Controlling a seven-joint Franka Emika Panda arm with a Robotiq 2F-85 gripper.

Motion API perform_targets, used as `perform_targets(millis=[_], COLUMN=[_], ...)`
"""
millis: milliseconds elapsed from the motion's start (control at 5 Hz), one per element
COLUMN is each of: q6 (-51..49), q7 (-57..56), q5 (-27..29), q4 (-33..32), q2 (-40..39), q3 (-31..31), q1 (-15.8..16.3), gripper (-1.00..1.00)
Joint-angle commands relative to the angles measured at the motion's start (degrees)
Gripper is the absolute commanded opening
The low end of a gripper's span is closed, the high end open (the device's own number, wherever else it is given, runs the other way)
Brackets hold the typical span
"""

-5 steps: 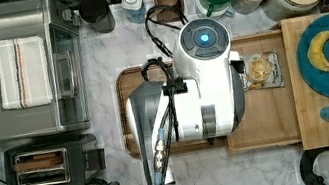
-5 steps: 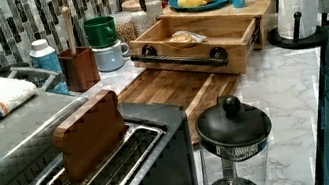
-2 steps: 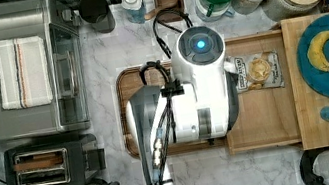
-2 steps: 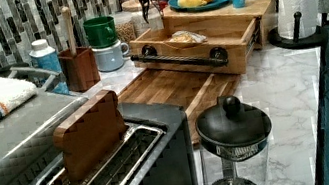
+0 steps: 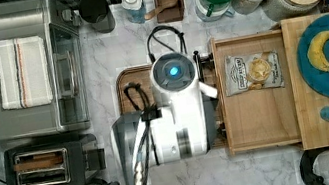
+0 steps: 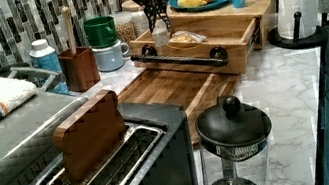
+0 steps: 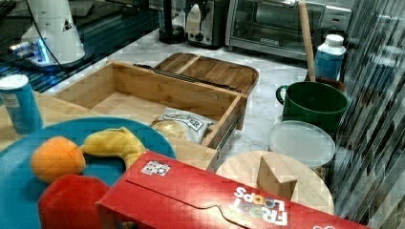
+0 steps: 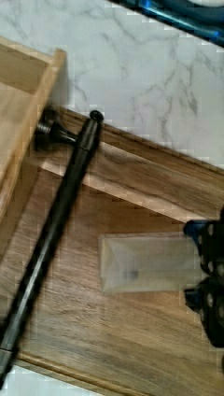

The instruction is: Place the butter on the board.

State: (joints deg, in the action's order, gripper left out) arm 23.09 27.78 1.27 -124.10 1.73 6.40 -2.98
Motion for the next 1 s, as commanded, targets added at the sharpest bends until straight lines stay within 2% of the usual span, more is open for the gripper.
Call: perform_targets(millis=[200,400,1000], q6=[5.4,12.4,23.6], q7=[9.5,15.2,20.7], q5=[3.0,0.7,3.8], q4=[-3.5,-8.1,-14.4], q2=[2.9,2.3,-1.0], q3=[4.9,7.2,10.1], q1=[3.7,3.9,3.8], gripper=[-1.0,-1.0,-1.0])
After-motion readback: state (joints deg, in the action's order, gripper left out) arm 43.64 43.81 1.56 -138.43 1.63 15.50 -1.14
